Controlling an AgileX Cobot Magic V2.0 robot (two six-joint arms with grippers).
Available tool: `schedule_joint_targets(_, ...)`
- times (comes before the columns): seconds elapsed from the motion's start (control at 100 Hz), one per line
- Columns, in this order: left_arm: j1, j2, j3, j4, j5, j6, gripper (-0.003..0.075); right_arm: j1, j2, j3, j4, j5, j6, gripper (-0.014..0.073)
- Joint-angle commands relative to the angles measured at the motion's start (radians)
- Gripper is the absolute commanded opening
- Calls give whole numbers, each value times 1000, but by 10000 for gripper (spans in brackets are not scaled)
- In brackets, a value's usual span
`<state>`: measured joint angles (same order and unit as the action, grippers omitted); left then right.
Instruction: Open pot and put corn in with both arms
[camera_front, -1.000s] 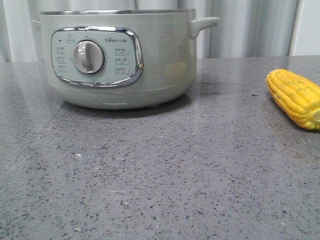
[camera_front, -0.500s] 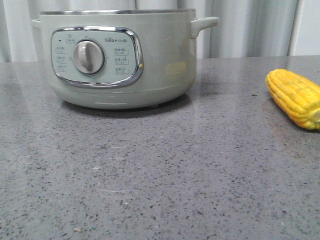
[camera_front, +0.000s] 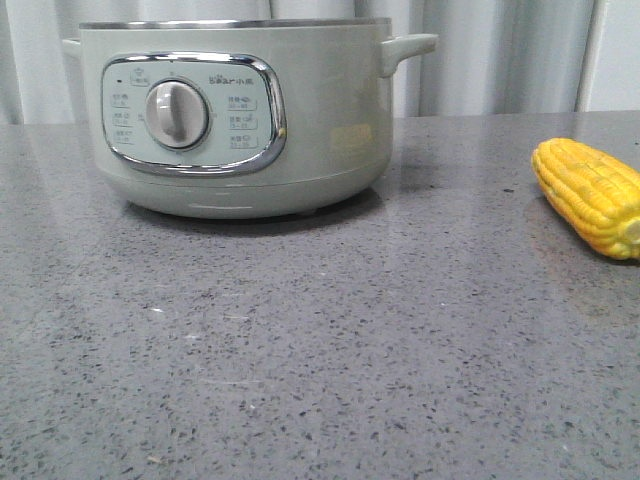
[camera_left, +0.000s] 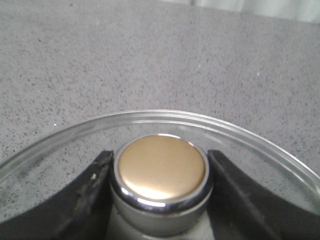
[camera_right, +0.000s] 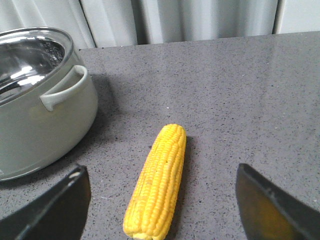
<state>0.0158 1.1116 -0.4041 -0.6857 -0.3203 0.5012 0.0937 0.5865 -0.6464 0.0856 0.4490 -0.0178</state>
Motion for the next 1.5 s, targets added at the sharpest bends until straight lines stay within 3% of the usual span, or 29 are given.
schedule_joint_targets(0.0,-8,10,-34,19,-128,-10,145,-4,9,-35,7,-69,-11,496)
schedule_joint_targets(0.31,-8,40,-34,17,-125,-10,487,-4,25,-35,9,-69,-11,496)
schedule_joint_targets(0.4,-8,18,-34,17,-125,-10,540,-4,70,-35,9,-69,-11,496)
schedule_joint_targets(0.64,-8,-178,-36,17,-64,-10,531,-4,344,-35,11,-81,-11,496)
schedule_joint_targets(0.87,-44,-474,-36,17,5,-10,493,-2,580,-84,170,-78,-11,496)
schedule_joint_targets(1.0,-71,-622,-36,17,56,-10,461,11,633,-128,176,-76,-11,470)
schedule_joint_targets(1.12,-78,-714,-36,17,122,-10,433,15,654,-152,178,-74,-11,342)
schedule_joint_targets(1.31,-78,-772,-36,17,249,-10,404,15,658,-156,179,-59,-11,-69)
schedule_joint_targets(1.49,-78,-774,-36,17,290,-10,396,15,650,-159,179,-51,-11,-74)
